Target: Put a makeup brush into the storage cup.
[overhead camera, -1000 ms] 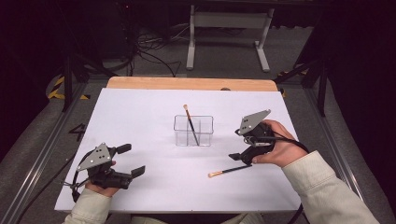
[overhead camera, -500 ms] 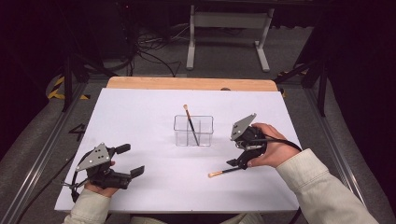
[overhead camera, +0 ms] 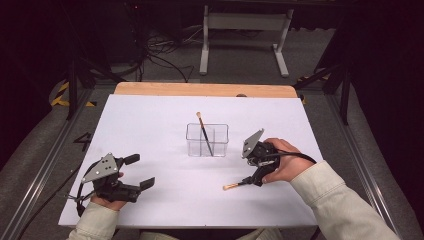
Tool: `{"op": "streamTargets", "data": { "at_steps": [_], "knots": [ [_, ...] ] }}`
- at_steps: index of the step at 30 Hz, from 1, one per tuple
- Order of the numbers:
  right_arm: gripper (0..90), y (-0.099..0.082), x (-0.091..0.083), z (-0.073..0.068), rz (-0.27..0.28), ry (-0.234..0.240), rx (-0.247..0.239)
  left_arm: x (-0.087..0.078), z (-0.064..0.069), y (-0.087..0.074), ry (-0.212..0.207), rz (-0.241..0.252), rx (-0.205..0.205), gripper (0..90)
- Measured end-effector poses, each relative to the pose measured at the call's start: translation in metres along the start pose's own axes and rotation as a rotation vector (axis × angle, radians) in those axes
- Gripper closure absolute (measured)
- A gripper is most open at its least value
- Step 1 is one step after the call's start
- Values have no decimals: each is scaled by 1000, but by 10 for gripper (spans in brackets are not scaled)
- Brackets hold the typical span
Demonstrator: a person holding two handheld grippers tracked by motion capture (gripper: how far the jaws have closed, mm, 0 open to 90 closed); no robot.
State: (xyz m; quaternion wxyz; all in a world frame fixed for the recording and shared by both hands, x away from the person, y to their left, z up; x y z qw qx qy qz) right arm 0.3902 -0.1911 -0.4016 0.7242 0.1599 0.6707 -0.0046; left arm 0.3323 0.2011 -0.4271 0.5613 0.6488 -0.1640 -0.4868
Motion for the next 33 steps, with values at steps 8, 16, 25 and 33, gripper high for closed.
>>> {"op": "streamTargets", "data": {
  "at_steps": [8,16,25,33],
  "knots": [
    [233,0,8,-2,-49,9,-28,0,0,0,1,1,-6,53],
    [250,0,18,-4,-106,36,-29,0,0,0,-2,-1,-6,53],
    [299,-1,28,-3,-133,54,-52,-1,1,0,-4,0,-8,53],
    [336,-3,35,-1,-161,51,-66,0,1,0,-2,2,-2,53]
  ]
}}
Point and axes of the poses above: each handheld gripper's, and its own axes: x roughly forward along the jaws, y roughly out of its top, z roughly to its right, the point moved 3 cm from there along x, roughly forward along the jaws, and after that the axes turned 8 degrees about -z, right-handed, at the moved point
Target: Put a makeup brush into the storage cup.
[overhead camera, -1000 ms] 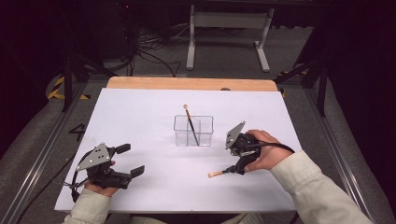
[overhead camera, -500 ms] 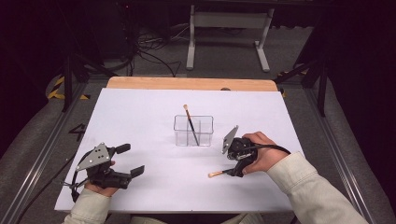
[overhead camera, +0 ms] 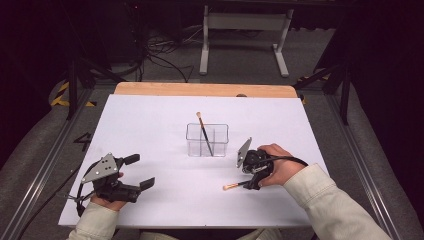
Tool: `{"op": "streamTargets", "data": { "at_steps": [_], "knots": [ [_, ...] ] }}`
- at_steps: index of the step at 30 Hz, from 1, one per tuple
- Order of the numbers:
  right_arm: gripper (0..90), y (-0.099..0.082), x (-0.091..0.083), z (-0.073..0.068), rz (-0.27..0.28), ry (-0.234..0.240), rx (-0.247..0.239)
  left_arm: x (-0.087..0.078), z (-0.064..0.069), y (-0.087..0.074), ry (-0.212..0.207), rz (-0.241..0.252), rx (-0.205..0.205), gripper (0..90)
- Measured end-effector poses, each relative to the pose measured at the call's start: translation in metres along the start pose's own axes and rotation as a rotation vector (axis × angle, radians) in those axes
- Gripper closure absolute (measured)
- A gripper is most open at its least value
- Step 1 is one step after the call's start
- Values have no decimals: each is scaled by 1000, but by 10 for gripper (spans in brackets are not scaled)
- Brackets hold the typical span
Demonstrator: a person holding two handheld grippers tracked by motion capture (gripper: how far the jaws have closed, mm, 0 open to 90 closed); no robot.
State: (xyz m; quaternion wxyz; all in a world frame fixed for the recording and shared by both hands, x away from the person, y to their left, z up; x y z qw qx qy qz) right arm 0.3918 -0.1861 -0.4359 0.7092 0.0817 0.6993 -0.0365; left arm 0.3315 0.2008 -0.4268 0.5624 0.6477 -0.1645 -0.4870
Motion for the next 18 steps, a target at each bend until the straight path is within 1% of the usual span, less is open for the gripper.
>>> {"op": "streamTargets", "data": {
  "at_steps": [2,5,6,8,12,18],
  "knots": [
    [366,0,2,0,-14,3,-19,0,0,0,0,1,-2,53],
    [413,0,4,-1,-39,16,-27,0,0,0,-1,1,-2,53],
    [413,0,4,-1,-39,16,-27,0,0,0,-1,1,-2,53],
    [455,0,6,-1,-54,15,-44,-1,-1,0,-2,-1,0,53],
    [534,0,8,-1,-71,11,-55,0,0,0,-3,0,-3,53],
    [582,0,11,-2,-88,14,-66,0,0,0,-5,-1,-5,52]
  ]
}}
Point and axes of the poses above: each handheld gripper's, and its own axes: x roughly forward along the jaws, y roughly out of its top, z roughly to its right, the point moved 3 cm from there along x, roughly forward along the jaws, and after that the axes turned 8 degrees about -z, right-handed, at the moved point
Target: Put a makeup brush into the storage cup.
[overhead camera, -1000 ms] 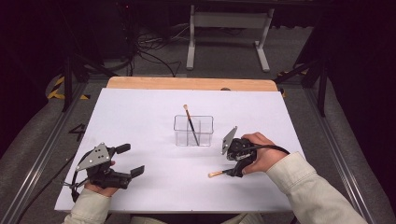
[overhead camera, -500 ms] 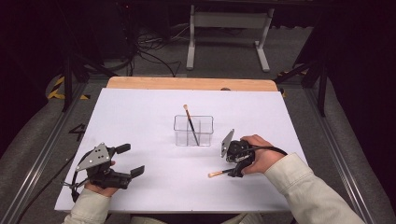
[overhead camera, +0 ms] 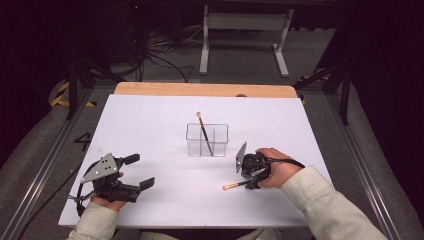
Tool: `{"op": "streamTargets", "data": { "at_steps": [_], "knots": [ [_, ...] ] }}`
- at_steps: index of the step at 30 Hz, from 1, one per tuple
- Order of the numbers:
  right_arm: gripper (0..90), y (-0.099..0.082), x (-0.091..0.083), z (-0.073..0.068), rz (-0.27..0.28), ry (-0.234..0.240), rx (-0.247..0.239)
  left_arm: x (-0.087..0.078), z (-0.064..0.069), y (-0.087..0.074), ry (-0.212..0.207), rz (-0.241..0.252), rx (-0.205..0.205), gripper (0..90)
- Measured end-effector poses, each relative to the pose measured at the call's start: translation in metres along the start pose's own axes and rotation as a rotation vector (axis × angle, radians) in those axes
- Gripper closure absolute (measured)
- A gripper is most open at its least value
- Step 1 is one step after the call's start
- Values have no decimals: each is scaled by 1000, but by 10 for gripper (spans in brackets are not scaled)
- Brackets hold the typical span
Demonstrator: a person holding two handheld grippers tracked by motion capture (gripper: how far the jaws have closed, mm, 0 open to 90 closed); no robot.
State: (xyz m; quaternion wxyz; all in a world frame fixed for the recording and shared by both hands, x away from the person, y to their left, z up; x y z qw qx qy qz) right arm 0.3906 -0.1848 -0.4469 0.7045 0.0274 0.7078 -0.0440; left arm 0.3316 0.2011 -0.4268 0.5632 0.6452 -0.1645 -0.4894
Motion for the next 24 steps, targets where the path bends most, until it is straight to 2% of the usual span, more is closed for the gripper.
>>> {"op": "streamTargets", "data": {
  "at_steps": [5,9,12,17,24],
  "knots": [
    [618,1,2,0,-15,-2,-7,0,0,0,0,0,1,53],
    [670,2,2,0,-15,-13,-33,0,0,0,2,1,3,53],
    [732,3,2,-1,-21,-8,-35,0,0,0,2,-1,6,53],
    [824,4,2,-6,-37,-12,-69,0,0,0,2,0,6,53],
    [833,6,2,-7,-49,-20,-82,0,0,0,1,0,4,53]
  ]
}}
Point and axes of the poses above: each handheld gripper's, and its own axes: x roughly forward along the jaws, y roughly out of its top, z roughly to its right, the point moved 3 cm from there along x, roughly forward along the jaws, and after that the axes turned 8 degrees about -z, right-handed, at the moved point
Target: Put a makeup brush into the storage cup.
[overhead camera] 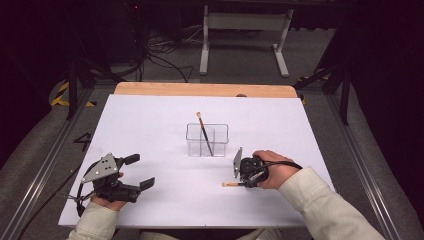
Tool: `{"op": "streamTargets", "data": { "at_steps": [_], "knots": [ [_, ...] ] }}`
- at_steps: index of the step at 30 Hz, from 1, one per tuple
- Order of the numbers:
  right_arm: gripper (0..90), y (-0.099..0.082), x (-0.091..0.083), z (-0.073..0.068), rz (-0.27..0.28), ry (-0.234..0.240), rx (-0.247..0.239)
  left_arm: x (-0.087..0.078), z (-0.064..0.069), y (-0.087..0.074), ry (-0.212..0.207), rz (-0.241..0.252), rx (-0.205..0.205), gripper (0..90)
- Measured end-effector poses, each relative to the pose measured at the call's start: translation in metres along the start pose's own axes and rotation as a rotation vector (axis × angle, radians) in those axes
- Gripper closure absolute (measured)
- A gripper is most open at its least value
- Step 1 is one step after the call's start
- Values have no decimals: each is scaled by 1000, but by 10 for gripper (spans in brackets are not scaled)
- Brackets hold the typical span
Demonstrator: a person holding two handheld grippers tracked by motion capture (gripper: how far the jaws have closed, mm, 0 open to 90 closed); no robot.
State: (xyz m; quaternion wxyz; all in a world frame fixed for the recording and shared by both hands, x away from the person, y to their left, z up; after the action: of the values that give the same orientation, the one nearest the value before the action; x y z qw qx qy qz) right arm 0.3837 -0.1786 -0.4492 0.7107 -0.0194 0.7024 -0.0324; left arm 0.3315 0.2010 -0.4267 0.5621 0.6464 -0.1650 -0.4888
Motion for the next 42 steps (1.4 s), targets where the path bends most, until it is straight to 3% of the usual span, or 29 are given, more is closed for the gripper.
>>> {"op": "streamTargets", "data": {
  "at_steps": [6,12,21,29,42],
  "knots": [
    [835,1,-1,-1,-12,-2,11,-1,0,0,2,3,-3,53],
    [835,-1,-9,0,14,-12,33,0,-1,0,5,3,2,50],
    [843,-3,-29,0,96,-33,60,-1,-1,0,6,10,8,38],
    [843,-5,-51,1,203,-66,102,-1,-2,0,11,15,5,38],
    [844,-5,-78,0,372,-112,123,-1,-2,0,12,15,-6,38]
  ]
}}
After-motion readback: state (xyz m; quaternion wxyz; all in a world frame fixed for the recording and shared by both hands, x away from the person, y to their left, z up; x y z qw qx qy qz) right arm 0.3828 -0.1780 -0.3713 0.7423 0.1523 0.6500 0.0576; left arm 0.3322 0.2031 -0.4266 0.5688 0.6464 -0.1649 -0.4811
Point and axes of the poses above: each handheld gripper's, and its own axes: x roughly forward along the jaws, y roughly out of its top, z roughly to its right, the point moved 3 cm from there along x, roughly forward along the jaws, and after that the axes turned 8 degrees about -z, right-handed, at the moved point
